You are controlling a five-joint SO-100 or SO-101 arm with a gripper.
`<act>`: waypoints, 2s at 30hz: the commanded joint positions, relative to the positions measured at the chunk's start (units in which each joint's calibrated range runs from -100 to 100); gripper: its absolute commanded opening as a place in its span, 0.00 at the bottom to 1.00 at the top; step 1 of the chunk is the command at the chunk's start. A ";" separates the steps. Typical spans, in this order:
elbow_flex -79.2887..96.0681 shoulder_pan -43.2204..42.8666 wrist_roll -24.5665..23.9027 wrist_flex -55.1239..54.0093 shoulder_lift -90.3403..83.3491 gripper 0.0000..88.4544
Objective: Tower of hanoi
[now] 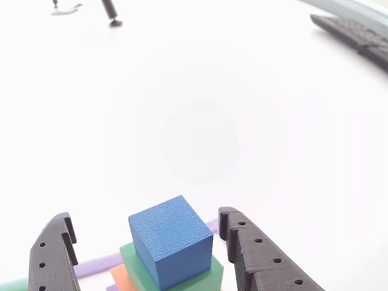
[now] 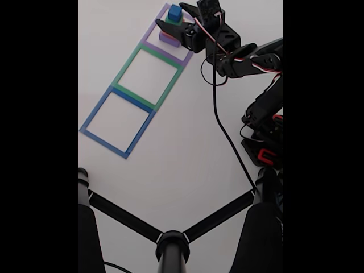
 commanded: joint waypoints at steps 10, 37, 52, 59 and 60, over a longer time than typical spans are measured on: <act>-2.04 -1.56 0.79 -1.46 -0.28 0.21; 1.50 -3.08 0.79 0.56 -4.20 0.02; -19.03 -3.77 0.79 44.27 -21.59 0.02; -40.66 -5.22 0.79 79.48 -27.84 0.02; -44.02 -5.52 0.79 84.25 -28.24 0.02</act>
